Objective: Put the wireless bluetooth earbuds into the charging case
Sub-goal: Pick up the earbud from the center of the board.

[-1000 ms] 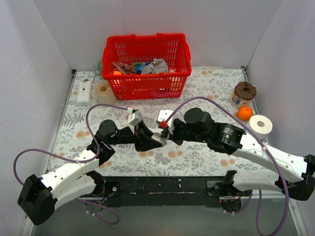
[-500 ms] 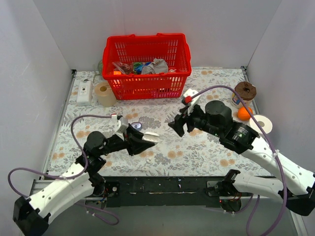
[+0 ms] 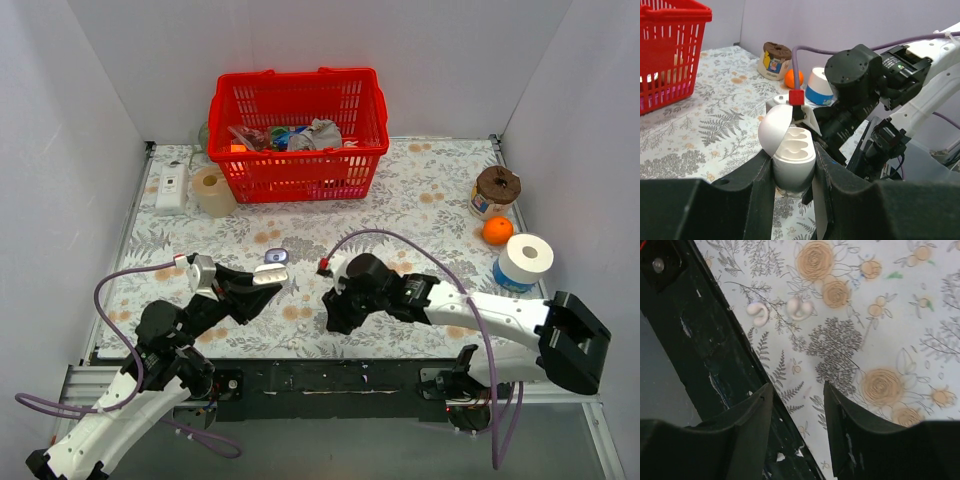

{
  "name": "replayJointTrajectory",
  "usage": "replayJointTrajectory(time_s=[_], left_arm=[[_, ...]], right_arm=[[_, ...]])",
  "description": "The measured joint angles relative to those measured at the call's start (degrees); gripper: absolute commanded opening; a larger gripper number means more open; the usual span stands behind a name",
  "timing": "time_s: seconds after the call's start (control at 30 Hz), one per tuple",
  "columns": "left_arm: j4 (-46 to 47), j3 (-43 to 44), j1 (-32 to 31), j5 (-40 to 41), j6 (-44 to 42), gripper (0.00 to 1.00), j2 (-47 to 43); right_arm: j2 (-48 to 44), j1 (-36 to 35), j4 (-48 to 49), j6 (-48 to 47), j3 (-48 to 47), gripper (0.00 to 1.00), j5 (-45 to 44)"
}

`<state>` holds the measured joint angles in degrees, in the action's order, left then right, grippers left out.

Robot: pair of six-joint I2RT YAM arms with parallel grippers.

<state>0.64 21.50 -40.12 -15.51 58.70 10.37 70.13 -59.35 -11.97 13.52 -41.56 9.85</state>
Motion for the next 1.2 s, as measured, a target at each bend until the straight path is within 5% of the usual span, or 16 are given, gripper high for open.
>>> replayJointTrajectory(time_s=[0.27,0.8,1.2], left_arm=[[-3.4,0.0,0.0,1.4,0.0,0.00,0.1],[-5.9,0.5,0.0,2.4,-0.4,0.00,-0.7],[-7.5,1.1,0.0,2.7,-0.6,0.00,-1.0]], right_arm=[[9.8,-4.8,4.9,2.7,-1.9,0.52,-1.7],[20.3,-6.6,12.8,8.7,-2.2,0.13,-3.5],[23.5,-6.6,15.9,8.8,-3.5,0.03,-4.6]])
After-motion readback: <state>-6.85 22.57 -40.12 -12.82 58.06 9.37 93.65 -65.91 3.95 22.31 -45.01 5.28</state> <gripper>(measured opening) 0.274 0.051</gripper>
